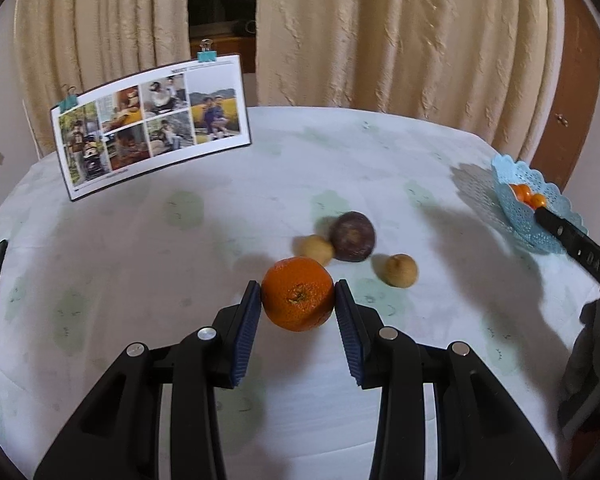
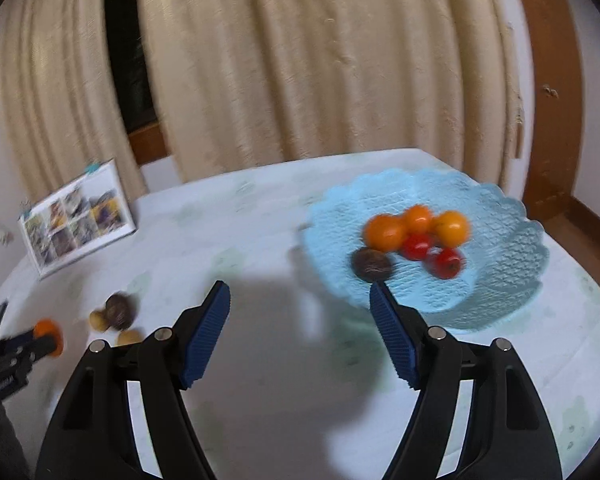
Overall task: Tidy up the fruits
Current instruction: 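Grasp a small yellow-brown fruit with the right tool while the left tool holds the orange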
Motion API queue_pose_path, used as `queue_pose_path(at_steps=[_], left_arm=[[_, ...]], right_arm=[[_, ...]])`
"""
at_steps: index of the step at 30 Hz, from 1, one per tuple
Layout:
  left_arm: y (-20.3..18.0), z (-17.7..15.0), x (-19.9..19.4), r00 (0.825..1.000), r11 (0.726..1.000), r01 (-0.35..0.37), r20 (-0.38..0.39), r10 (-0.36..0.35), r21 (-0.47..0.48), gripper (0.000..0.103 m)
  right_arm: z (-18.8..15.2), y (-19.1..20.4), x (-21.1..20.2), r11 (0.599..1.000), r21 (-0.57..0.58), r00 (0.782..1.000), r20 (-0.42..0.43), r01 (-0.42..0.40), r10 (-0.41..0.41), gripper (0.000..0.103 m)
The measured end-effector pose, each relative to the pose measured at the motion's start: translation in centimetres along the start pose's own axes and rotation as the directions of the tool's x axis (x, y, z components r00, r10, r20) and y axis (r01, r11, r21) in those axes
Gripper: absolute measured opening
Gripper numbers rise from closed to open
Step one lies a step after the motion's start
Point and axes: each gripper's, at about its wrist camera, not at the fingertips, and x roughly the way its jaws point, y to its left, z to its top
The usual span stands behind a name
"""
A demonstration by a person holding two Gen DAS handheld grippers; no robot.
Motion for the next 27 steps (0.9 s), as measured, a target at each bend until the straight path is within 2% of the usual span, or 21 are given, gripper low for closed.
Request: queue_pose_path(at_steps=[2,7,9,11,13,22,27], left_arm=[[0.5,0.0,0.0,1.0,1.0,0.001,0.001,-0.001,-0.009,0.038],[1.2,0.0,-0.5,1.0,1.0,-0.003,0.016,0.004,-0.024,0.038],[1.5,-0.1,-0.5,1.0,1.0,-0.01,0.017,0.011,-0.028,0.038],[1.7,-0.1,-0.4,1.0,0.999,-0.014,0.013,0.014,-0.033,0.038],[1.9,-0.1,-0.4,1.0,0.999,-0.01,0.008,0.01,-0.04,0.038],[1.9,-0.2,-0.3,1.0,0.999,0.003,0.0,-0.004,-0.039,0.038],[1.8,-0.3,0.0,1.0,0.999,0.0,-0.01,0.0,-0.036,0.038]], right_arm=[[-0.2,2.1,0.5,0.996,-0.031,0.994,-0.059,-0.089,0.088,0.074],[-0.5,6.8,1.8,0.972,-0.104,0.97,-0.148,-0.211,0.194,0.074],[-0.7,8.3,2.6,0.96,-0.116,0.953,-0.198,-0.253,0.227,0.071],[-1.1,9.8,3.6,0.95,-0.127,0.936,-0.253,-0.285,0.246,0.059],[-1.6,10.9,4.5,0.942,-0.129,0.919,-0.297,-0.309,0.261,0.051],[-2.5,12.7,7.1,0.932,-0.141,0.887,-0.38,-0.335,0.262,0.027],[-2.3,12.2,6.9,0.938,-0.118,0.893,-0.364,-0.327,0.266,0.027]])
